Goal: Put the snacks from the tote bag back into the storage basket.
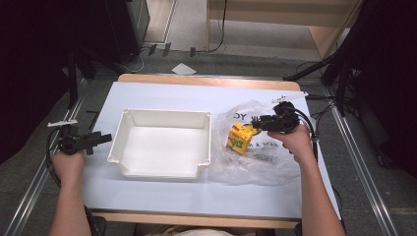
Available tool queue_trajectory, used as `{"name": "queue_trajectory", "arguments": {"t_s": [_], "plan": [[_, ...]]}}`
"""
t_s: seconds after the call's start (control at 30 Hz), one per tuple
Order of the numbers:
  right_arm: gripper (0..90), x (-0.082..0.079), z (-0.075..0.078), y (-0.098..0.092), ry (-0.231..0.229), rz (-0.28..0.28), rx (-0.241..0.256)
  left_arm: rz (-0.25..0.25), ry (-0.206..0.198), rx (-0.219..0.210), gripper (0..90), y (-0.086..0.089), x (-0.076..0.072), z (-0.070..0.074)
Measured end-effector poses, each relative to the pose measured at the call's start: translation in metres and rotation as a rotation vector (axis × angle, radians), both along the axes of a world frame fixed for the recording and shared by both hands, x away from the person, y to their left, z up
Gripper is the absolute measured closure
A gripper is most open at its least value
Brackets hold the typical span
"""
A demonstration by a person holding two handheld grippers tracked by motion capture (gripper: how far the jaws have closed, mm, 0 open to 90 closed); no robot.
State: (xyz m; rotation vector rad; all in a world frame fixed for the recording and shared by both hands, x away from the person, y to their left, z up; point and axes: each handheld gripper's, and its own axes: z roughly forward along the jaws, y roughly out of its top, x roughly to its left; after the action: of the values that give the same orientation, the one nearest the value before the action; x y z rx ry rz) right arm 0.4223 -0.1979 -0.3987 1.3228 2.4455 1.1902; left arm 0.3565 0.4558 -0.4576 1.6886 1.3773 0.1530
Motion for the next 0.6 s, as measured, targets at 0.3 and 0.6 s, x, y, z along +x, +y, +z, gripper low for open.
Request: {"name": "queue_trajectory", "arguments": {"t_s": [0.3,0.6], "plan": [[32.7,0.0019,0.0068,-0.0015,0.025,-0.035,0.007,0.003,0.002,0.0,24.5,0.002,-0.0025,-0.0001],[34.8,0.0,0.007,-0.0063,0.028,-0.031,-0.057,0.003,-0.004,-0.001,24.5,0.0006,-0.0011,0.0012]]}}
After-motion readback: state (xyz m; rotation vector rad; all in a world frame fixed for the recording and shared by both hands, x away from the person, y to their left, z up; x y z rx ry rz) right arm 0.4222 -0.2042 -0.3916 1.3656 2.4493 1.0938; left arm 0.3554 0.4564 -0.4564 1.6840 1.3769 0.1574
